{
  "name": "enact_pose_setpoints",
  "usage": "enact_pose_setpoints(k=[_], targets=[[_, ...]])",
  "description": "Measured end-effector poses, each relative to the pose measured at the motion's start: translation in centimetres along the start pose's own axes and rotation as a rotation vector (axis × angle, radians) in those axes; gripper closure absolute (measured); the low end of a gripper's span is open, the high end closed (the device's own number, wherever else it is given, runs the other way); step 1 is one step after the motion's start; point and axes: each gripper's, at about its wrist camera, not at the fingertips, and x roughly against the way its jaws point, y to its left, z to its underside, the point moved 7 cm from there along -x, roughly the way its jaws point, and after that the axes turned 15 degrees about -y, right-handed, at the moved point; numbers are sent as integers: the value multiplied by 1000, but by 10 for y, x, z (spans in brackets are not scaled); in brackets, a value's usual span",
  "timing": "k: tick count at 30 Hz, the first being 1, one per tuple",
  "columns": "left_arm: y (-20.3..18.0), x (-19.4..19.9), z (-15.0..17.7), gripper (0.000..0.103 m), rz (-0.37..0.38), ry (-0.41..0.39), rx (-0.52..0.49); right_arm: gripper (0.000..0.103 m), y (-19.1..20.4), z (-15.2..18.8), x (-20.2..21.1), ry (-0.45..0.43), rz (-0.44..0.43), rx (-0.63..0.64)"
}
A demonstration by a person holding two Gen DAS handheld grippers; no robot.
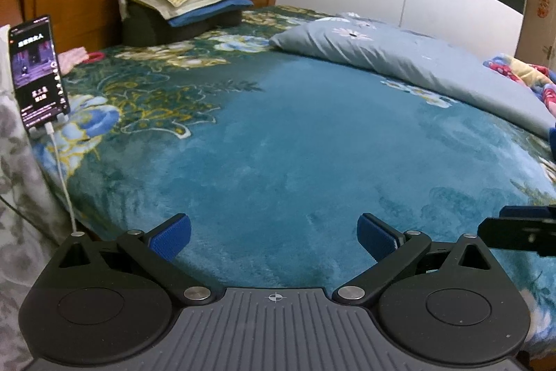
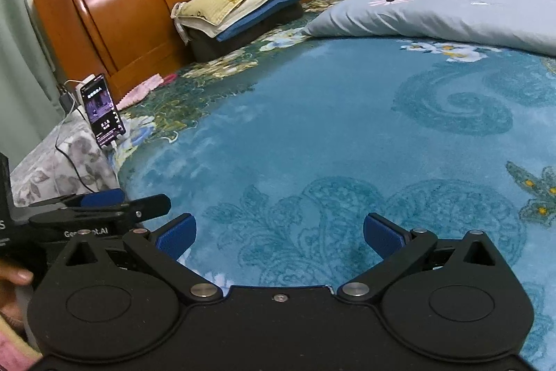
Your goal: Fold clothes
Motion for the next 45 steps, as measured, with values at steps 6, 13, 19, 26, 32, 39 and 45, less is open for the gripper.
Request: enact_pose_setpoints(k=[6, 13, 19, 26, 32, 39, 45], targets=[[-2, 0, -2, 0, -79, -8, -49, 1, 3, 3, -2, 6, 19, 31], [-6, -1, -5, 0, -82, -22, -55, 1, 8, 6, -3, 13, 9, 50], [-9, 0, -5, 0, -99, -13, -65, 1, 15, 3, 0, -6, 44, 94], [-14, 3, -5, 0, -142, -20, -84, 1, 26, 5, -4, -22, 121, 126], [-11, 5, -5, 0, -160, -19, -81, 1, 34, 5, -8, -25, 149, 143], [-8, 6, -1, 0, -169, -4, -84, 1, 44, 9, -8, -15, 148, 145], [-5, 7, -1, 0, -173, -5, -80, 1, 46, 9, -7, -12, 149, 147]])
